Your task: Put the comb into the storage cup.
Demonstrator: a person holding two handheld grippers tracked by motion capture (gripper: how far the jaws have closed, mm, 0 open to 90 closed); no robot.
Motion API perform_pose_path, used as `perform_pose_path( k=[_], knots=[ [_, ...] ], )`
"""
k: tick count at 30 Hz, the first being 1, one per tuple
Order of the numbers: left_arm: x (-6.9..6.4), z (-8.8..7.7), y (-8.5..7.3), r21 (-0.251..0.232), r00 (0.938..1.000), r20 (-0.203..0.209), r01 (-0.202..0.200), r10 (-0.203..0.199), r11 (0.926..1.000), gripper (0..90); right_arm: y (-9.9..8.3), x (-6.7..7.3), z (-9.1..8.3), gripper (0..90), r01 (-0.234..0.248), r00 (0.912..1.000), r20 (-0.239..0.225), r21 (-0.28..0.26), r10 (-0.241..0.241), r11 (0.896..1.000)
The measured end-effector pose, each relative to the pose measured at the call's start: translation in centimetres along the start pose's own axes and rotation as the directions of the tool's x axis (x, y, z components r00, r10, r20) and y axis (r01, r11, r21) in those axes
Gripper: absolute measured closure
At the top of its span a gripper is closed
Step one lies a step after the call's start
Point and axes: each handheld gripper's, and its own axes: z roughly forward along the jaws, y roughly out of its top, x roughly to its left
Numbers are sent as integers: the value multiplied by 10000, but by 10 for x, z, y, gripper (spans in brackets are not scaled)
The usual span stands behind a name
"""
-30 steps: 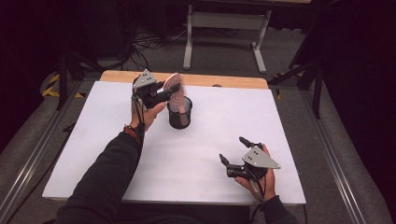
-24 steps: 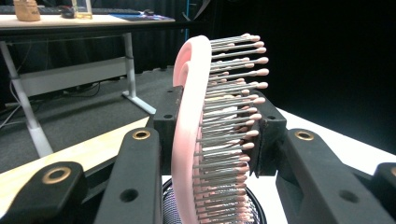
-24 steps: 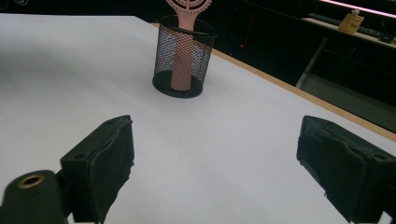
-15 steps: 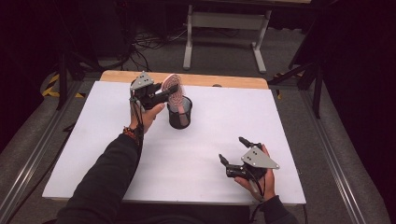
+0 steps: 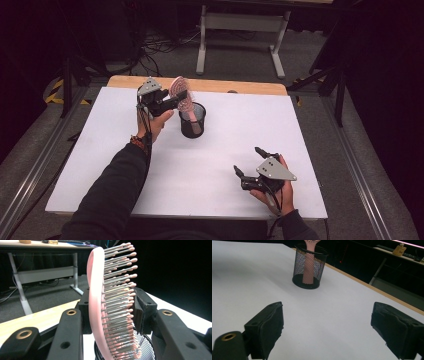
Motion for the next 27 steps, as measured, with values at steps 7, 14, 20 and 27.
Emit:
perform_pose_path(
  k=[7, 14, 20, 27],
  knots=[
    [8, -3, -2, 68, 9995, -18, 300, -300, 9995, 577, 0, 0, 1, 117, 50, 10000, 27, 43, -50, 10000],
    [11, -3, -3, 180, 9995, 6, 309, -309, 9994, 572, 0, 1, 1, 117, 77, 10000, 29, 59, -77, 10000],
    [15, -3, -4, 401, 9996, -93, 263, -259, 9988, 560, 0, 1, 1, 118, 127, 9999, 23, 68, -127, 9999],
    [19, -2, -6, 538, 9985, -309, 475, -459, 9974, 535, 0, 2, 1, 121, 103, 9999, 48, 102, -103, 9999]
  ],
)
